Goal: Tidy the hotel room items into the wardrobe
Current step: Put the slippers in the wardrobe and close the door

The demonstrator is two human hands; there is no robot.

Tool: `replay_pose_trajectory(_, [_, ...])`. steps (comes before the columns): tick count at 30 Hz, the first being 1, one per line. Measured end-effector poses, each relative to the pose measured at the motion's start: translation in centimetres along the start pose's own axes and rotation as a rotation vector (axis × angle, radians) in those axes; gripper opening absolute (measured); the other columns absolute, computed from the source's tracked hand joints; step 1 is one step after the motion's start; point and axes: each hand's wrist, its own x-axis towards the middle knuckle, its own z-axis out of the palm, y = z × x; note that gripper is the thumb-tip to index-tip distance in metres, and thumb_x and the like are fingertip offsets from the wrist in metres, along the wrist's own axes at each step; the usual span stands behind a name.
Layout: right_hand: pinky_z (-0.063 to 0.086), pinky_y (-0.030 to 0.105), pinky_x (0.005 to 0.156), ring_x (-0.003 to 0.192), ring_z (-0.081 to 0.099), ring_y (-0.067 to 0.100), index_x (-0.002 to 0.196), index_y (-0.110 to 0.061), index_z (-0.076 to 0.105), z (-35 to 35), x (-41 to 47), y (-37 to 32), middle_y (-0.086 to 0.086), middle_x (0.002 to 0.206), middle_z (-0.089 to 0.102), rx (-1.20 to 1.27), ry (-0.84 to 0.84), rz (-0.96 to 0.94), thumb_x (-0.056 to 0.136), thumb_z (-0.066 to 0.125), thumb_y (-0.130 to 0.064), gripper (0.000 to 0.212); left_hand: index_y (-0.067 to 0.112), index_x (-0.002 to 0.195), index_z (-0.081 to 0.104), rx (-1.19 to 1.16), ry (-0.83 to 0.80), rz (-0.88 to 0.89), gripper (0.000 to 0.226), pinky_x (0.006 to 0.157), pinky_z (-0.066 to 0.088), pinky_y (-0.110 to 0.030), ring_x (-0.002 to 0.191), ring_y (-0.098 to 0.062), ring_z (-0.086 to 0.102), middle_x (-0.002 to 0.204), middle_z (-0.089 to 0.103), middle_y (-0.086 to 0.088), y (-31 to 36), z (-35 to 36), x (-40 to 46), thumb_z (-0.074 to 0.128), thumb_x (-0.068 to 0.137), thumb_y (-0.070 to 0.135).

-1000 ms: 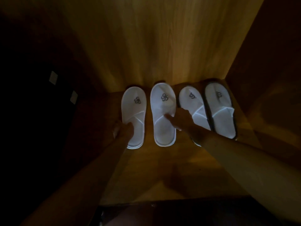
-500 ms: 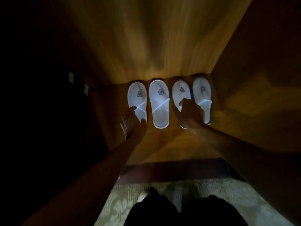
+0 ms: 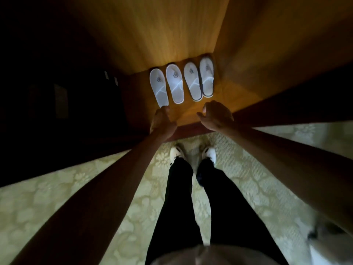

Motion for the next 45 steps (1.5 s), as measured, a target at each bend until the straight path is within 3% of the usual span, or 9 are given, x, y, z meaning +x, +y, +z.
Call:
replay_pose_trajectory(9, [0.052, 0.039, 0.092, 0.113, 0.063, 0.029, 0.115, -0.008, 0.066, -7.5, -9.9, -4.1, 0.012, 0.119, 0.068, 0.222, 0.094, -0.037, 0.097, 0.054, -0.048, 0.046, 0.014, 0.132, 0.057, -0.019, 0.046, 0.089, 0.050, 0.083, 0.044, -0.023, 0.110, -0.024, 0.064, 0.121, 0.067, -0.006, 3.6, -6.5, -9.1, 0.069, 0.084, 0.023])
replay_pose_trajectory(15, [0.048, 0.032, 0.092, 0.113, 0.063, 0.025, 0.123, -0.011, 0.065, -10.9, -14.5, -8.4, 0.006, 0.121, 0.070, 0.306, 0.197, -0.110, 0.096, 0.058, -0.044, 0.043, 0.019, 0.123, 0.057, -0.010, 0.220, 0.277, 0.042, 0.085, 0.051, -0.028, 0.104, -0.019, 0.066, 0.115, 0.067, 0.000, 3.9, -12.5, -12.7, 0.072, 0.085, 0.026])
replay_pose_trajectory(20, [0.052, 0.032, 0.090, 0.103, 0.066, 0.019, 0.112, -0.018, 0.068, -12.2, -18.3, -14.5, 0.001, 0.107, 0.072, 0.394, 0.300, -0.166, 0.091, 0.064, -0.044, 0.034, 0.017, 0.127, 0.056, -0.030, 0.312, 0.419, 0.040, 0.090, 0.053, -0.035, 0.101, -0.020, 0.065, 0.115, 0.066, -0.003, 2.5, -19.4, -17.6, 0.066, 0.088, 0.016])
replay_pose_trajectory(27, [0.057, 0.035, 0.080, 0.094, 0.067, 0.016, 0.119, -0.017, 0.058, -12.0, -24.3, -26.9, -0.003, 0.107, 0.068, 0.372, 0.272, -0.299, 0.088, 0.065, -0.045, 0.042, 0.015, 0.135, 0.049, 0.102, 0.377, 0.594, 0.040, 0.072, 0.055, -0.033, 0.080, -0.016, 0.066, 0.086, 0.071, -0.004, 0.0, -29.7, -26.1, 0.055, 0.095, 0.016])
replay_pose_trajectory(30, [0.047, 0.029, 0.082, 0.110, 0.061, 0.026, 0.124, -0.008, 0.053, -10.7, -26.0, -30.6, 0.011, 0.120, 0.062, 0.068, 0.304, -0.337, 0.100, 0.049, -0.030, 0.033, 0.019, 0.135, 0.048, 0.370, 0.434, 0.690, 0.039, 0.070, 0.055, -0.036, 0.082, -0.024, 0.068, 0.087, 0.070, -0.004, -0.3, -31.2, -29.4, 0.049, 0.097, 0.025])
replay_pose_trajectory(33, [0.044, 0.029, 0.090, 0.124, 0.055, 0.036, 0.134, 0.002, 0.048, -9.8, -27.6, -33.0, 0.022, 0.131, 0.057, 0.095, 0.341, -0.383, 0.100, 0.054, -0.010, 0.037, 0.019, 0.130, 0.055, 0.570, 0.540, 0.741, 0.033, 0.067, 0.050, -0.035, 0.085, -0.025, 0.069, 0.097, 0.071, -0.004, -1.2, -32.6, -31.9, 0.049, 0.098, 0.026])
replay_pose_trajectory(36, [0.046, 0.036, 0.076, 0.098, 0.063, 0.029, 0.118, -0.007, 0.056, -9.9, -29.2, -35.5, 0.011, 0.107, 0.064, 0.019, 0.450, -0.334, 0.098, 0.052, -0.036, 0.035, 0.016, 0.126, 0.056, 0.835, 0.633, 0.746, 0.028, 0.063, 0.049, -0.035, 0.085, -0.024, 0.071, 0.101, 0.071, -0.001, -3.1, -34.7, -33.3, 0.047, 0.101, 0.025])
replay_pose_trajectory(39, [0.041, 0.031, 0.060, 0.074, 0.061, 0.022, 0.093, -0.015, 0.058, -10.2, -30.2, -37.2, 0.001, 0.086, 0.064, -0.035, 0.486, -0.303, 0.089, 0.054, -0.053, 0.038, 0.015, 0.133, 0.049, 1.101, 0.655, 0.761, 0.034, 0.057, 0.039, -0.031, 0.081, -0.021, 0.070, 0.105, 0.067, -0.001, -5.1, -36.8, -33.9, 0.050, 0.100, 0.024])
replay_pose_trajectory(45, [0.042, 0.030, 0.062, 0.073, 0.062, 0.023, 0.082, -0.013, 0.061, -9.7, -30.6, -37.9, 0.004, 0.076, 0.060, -0.089, 0.616, -0.237, 0.081, 0.040, -0.084, 0.075, 0.013, 0.149, 0.027, 1.405, 0.633, 0.805, 0.062, 0.049, 0.030, -0.030, 0.075, -0.018, 0.068, 0.104, 0.063, -0.003, -6.4, -38.5, -33.8, 0.058, 0.096, 0.010])
